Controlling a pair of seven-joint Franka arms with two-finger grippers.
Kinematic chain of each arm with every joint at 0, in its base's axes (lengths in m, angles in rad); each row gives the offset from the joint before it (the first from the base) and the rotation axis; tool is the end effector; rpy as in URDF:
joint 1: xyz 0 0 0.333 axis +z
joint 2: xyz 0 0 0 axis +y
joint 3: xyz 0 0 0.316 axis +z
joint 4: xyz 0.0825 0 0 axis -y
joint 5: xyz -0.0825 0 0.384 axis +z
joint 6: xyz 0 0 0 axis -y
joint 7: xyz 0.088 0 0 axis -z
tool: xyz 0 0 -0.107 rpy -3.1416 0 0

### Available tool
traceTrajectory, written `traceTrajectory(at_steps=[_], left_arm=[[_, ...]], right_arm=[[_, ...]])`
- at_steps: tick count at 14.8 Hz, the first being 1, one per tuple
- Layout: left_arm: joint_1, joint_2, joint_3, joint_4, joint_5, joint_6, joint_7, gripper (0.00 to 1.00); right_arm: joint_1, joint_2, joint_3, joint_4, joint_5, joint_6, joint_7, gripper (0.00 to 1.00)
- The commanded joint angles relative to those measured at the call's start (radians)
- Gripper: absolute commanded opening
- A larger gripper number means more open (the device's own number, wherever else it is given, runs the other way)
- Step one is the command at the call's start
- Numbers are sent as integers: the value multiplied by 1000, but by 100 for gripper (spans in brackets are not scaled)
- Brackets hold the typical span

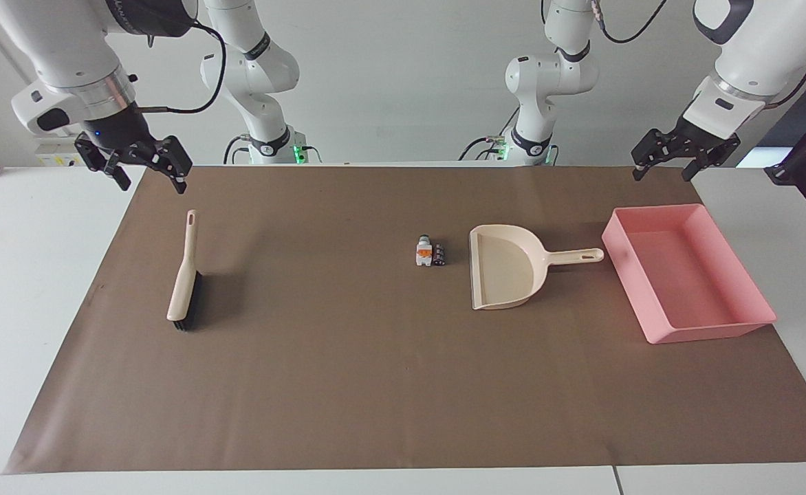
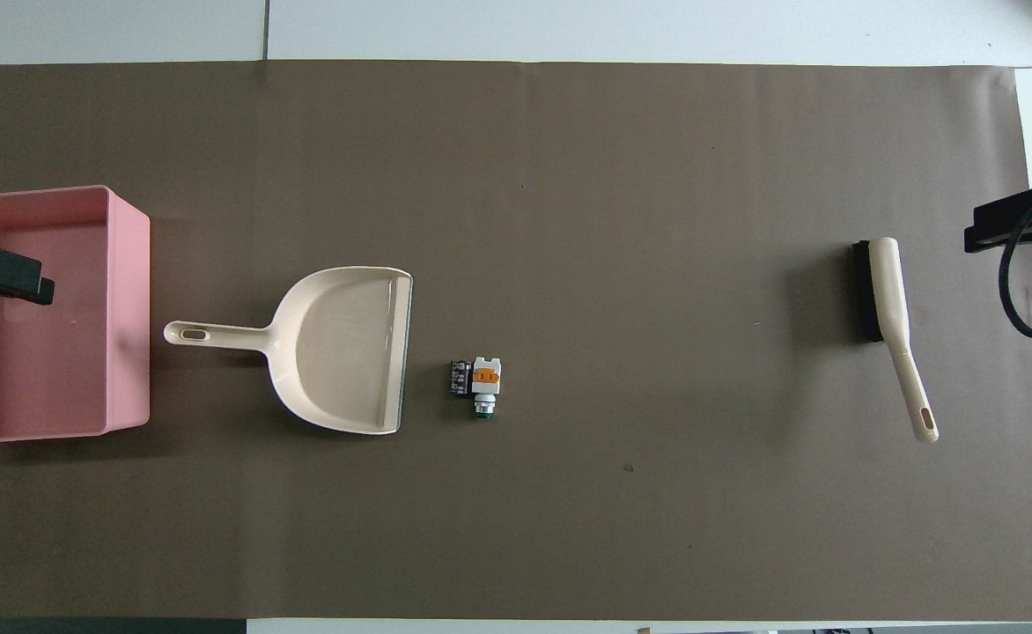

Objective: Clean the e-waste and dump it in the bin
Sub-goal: 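Reach the left gripper to the dustpan while the right gripper reaches the brush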

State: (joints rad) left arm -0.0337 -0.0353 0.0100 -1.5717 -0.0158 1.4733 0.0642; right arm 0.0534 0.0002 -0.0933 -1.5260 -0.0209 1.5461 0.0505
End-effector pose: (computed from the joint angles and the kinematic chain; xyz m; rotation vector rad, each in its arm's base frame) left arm 0.5331 -0.0144 0.6350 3.1196 -0.1388 -0.0980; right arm 0.5521 -0.0243 0.6433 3.1174 -0.1421 0.0312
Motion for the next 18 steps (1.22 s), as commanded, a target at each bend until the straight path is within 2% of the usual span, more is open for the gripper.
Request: traceTrajectory(at_steps=[1,5,8,10,11,13,15,18], left_arm=[[-2,-17,2,-21,14,10,-4,99],[0,-17,2,-21,14,12,5,99],[0,-21,4,-47,14,73,32,99],[0,-23,2,-62,14,120,118,99],[-2,-23,2,-65,14,130,170,99],[-12,-38,1,-94,14,156,337,99],[-17,-63,-2,-164,14,230,553,99],[-29,-93,-12,-272,13,352,745,99]], right_arm=[[-7,9,4,21,-4,-17,-14,99],[-12,0,3,14,4,-24,-8,99],[-10,-44,1,-77,2,-9,-9,99],[-24,-60,-2,-118,2,11,-8,99],[-44,-77,-2,-161,2,58,-11,99],[-69,-144,-3,-331,1,171,-36,99],[-99,-192,-3,-469,2,277,-107,99],[-151,-157,-3,-575,2,368,-197,99]])
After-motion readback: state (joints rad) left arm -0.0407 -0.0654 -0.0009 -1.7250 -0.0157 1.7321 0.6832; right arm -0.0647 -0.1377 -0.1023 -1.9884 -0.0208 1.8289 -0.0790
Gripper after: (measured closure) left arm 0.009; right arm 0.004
